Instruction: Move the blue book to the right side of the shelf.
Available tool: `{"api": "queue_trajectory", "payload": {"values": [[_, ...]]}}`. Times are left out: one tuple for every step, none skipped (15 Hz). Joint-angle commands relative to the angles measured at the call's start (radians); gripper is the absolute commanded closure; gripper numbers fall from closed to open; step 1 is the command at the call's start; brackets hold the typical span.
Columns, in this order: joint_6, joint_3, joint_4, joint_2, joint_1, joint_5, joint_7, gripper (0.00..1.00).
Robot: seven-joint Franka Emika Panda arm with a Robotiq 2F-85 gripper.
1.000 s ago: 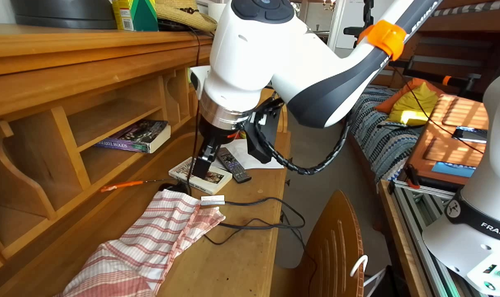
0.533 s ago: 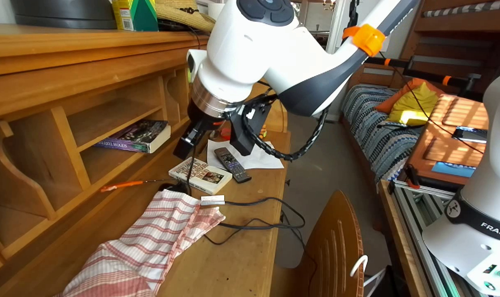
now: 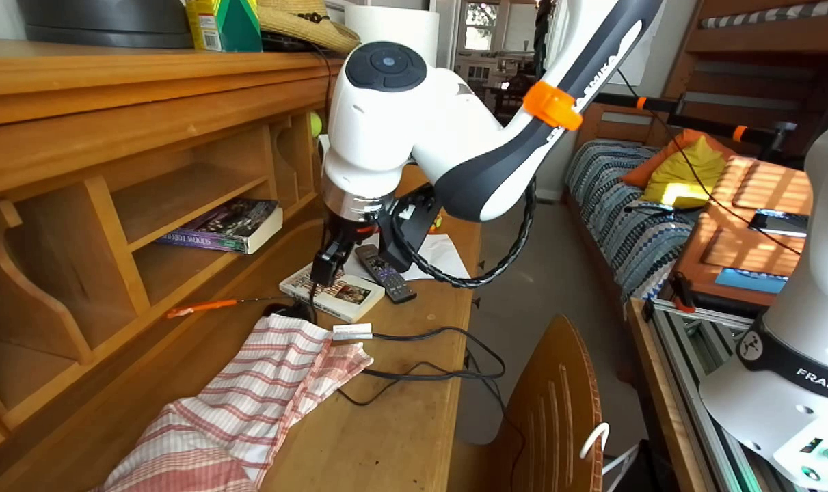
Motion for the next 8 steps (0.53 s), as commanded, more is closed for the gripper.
{"api": "queue_trajectory", "payload": {"values": [[0.000, 0.001, 0.000, 0.003, -0.007, 0.006, -0.007, 0.00], [0.000, 0.002, 0.000, 0.003, -0.009, 0.008, -0.008, 0.00], [0.000, 0.004, 0.000, 0.002, -0.009, 0.009, -0.008, 0.00], [0.000, 0.006, 0.000, 0.002, -0.009, 0.010, -0.008, 0.00], [0.000, 0.007, 0.000, 0.002, -0.009, 0.010, -0.008, 0.00], [0.000, 0.008, 0.000, 0.002, -0.009, 0.011, -0.008, 0.00], [0.008, -0.006, 0.015, 0.008, 0.013, -0.045, 0.043, 0.00], [0.023, -0.016, 0.031, 0.012, 0.035, -0.104, 0.095, 0.00]]}}
